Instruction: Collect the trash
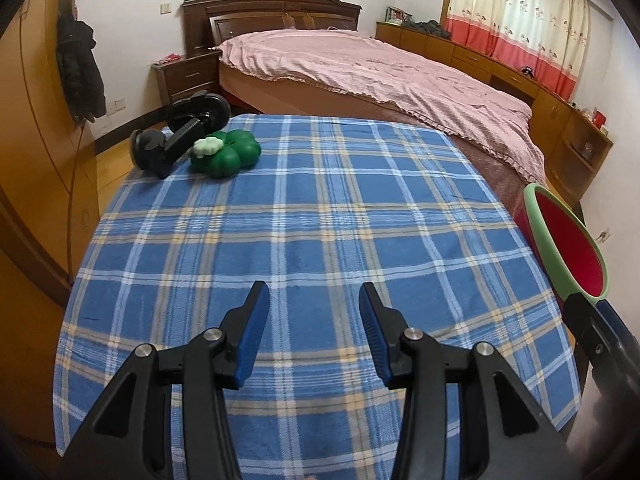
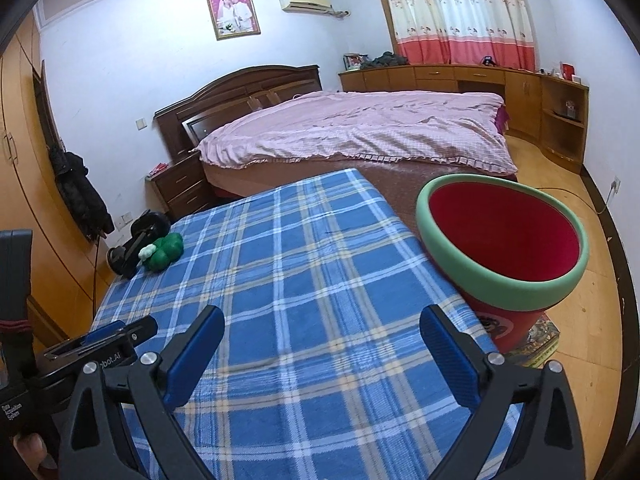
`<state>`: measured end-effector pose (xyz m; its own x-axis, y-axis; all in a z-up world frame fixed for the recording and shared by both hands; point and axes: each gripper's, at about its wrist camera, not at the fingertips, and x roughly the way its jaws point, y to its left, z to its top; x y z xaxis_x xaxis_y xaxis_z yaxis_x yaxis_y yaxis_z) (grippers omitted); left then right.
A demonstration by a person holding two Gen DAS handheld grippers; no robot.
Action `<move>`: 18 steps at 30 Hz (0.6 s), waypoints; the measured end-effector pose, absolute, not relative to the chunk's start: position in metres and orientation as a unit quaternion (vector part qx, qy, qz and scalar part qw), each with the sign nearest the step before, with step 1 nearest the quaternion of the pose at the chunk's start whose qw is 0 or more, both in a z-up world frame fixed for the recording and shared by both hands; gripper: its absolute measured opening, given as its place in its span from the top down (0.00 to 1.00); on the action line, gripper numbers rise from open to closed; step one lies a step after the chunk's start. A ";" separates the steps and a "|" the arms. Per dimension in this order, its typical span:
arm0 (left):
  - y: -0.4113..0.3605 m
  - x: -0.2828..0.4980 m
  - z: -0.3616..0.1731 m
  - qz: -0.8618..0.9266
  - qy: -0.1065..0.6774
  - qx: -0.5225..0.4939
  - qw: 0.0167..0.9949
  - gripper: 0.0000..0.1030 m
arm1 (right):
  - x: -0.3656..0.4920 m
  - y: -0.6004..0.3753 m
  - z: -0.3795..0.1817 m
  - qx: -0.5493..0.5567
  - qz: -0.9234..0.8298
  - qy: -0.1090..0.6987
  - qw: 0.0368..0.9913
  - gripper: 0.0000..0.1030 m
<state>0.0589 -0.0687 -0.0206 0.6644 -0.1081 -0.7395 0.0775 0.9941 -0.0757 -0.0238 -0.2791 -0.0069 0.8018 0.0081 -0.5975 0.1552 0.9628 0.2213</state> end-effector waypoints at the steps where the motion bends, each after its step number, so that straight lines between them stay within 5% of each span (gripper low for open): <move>1: -0.068 0.058 -0.020 -0.049 0.404 -0.018 0.913 0.55 | -0.024 -0.278 -0.007 0.130 -0.038 0.313 0.940 0.03; 18: -0.068 0.055 -0.016 -0.042 0.394 -0.010 0.918 0.55 | -0.025 -0.275 -0.008 0.129 -0.037 0.313 0.940 0.03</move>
<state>0.0554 -0.0683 -0.0158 0.6862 -0.0842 -0.7226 0.0686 0.9963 -0.0510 -0.0253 -0.2748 -0.0079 0.8012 0.0120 -0.5983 0.1494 0.9641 0.2194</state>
